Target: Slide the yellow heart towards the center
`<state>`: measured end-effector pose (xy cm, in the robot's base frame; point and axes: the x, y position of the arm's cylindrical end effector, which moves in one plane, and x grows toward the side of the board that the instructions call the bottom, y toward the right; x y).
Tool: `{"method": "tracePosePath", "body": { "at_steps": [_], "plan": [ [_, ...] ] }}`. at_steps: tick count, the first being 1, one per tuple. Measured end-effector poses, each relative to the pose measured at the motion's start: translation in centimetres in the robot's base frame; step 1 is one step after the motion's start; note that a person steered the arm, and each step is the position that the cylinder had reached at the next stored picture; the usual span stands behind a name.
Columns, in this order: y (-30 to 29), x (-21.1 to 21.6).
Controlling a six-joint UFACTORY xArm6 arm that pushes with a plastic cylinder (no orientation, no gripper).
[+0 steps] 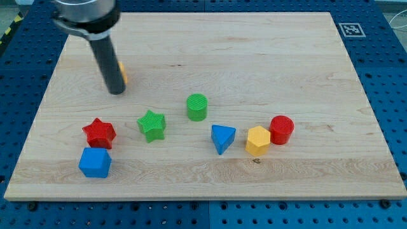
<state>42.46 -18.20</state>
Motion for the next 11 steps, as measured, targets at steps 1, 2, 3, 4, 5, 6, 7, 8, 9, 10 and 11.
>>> {"method": "tracePosePath", "body": {
  "at_steps": [1,2,3,4,5,6,7,8,9,10,11],
  "plan": [
    [-4.9,0.8],
    [-7.3,-1.9],
    [-3.9,-3.2],
    [-0.3,-2.6],
    [3.0,-3.8],
    [7.7,-4.1],
    [12.3,-4.1],
    [16.1,-4.1],
    [16.9,-4.1],
    [17.1,-4.1],
    [17.1,-4.1]
  ]
}}
